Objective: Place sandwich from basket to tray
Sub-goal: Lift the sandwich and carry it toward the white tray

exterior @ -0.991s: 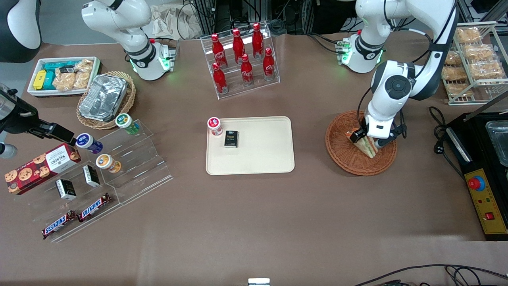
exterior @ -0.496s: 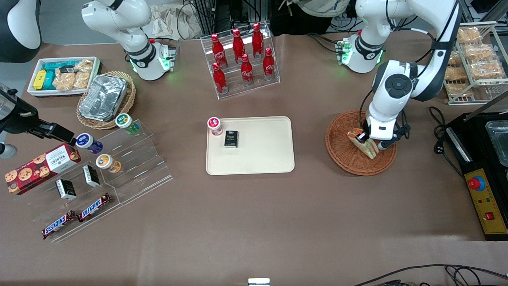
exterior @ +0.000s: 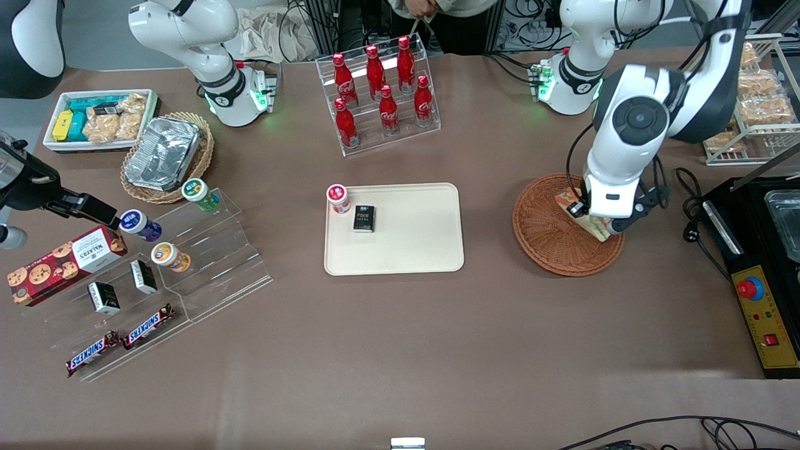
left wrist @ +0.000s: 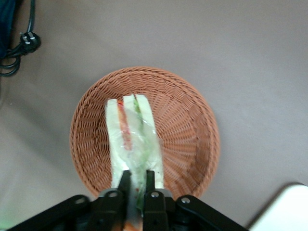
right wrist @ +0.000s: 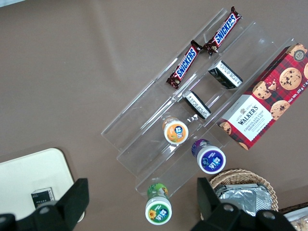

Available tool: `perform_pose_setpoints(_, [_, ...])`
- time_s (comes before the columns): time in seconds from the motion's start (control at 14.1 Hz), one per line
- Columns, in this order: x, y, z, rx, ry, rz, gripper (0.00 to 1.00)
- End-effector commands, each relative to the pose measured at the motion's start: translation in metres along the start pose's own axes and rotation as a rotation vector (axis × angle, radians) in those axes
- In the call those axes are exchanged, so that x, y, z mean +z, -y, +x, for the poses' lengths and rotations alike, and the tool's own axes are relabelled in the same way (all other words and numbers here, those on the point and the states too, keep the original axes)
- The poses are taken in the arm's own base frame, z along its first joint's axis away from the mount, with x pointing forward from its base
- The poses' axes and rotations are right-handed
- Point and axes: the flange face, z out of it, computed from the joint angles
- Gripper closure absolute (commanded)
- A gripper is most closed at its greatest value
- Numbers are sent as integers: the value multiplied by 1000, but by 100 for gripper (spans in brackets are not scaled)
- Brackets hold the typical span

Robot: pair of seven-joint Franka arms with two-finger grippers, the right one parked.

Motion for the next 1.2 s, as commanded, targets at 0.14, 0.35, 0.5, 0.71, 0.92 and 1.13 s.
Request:
perform_pose_setpoints(0.14, [-91, -1, 10, 149, 76, -47, 100])
perform_pose_setpoints(0.35, [-102, -3, 12, 188, 65, -51, 100])
perform_pose_setpoints(0.5, [-102, -7, 8, 201, 66, -50, 100])
perform_pose_setpoints(0.71, [-105, -12, 6, 212, 61, -58, 100])
perform_pose_setpoints(0.92, [-108, -22, -8, 299, 54, -63, 100])
perform_pose_setpoints(1.13, [-97, -53, -30, 395, 49, -79, 100])
